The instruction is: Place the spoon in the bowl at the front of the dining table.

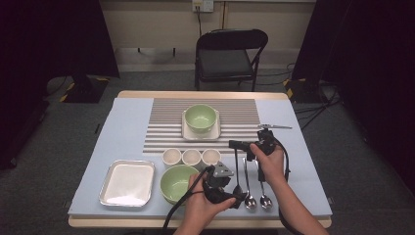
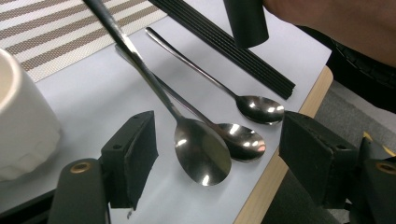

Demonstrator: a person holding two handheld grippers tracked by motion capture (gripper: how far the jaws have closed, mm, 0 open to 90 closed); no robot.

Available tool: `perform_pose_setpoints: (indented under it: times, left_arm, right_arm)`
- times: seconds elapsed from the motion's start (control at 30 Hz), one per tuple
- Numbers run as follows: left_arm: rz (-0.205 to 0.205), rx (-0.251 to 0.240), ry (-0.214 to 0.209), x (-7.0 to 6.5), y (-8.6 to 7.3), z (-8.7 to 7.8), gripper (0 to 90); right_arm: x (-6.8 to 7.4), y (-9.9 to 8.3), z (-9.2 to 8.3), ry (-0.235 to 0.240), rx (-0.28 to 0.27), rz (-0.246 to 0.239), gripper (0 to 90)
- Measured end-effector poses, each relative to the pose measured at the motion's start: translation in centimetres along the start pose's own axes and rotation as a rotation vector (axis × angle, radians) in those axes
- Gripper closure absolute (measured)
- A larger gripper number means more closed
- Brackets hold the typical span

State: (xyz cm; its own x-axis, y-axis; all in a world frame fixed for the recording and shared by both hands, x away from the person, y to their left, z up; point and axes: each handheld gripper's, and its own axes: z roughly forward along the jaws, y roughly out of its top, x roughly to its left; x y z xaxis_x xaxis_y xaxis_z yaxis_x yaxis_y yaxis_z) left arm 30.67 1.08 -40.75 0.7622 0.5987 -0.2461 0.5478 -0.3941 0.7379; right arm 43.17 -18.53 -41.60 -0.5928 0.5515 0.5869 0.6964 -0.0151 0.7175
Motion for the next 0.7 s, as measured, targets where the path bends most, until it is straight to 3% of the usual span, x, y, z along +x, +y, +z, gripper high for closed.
perform_pose_setpoints:
  times: [0.2,0.7]
  left_arm:
    - [-0.024,-0.009,-0.021,0.5,0.4,-0.7,28.7]
    - [-0.059,-0.024,-0.016,1.7,1.1,-2.3,29.2]
  right_arm:
    - [0.0,0.4,-0.3,0.013,-0.021,0.013,90.0]
    - [0.3,1.3,-0.4,0.021,-0.023,0.019,90.0]
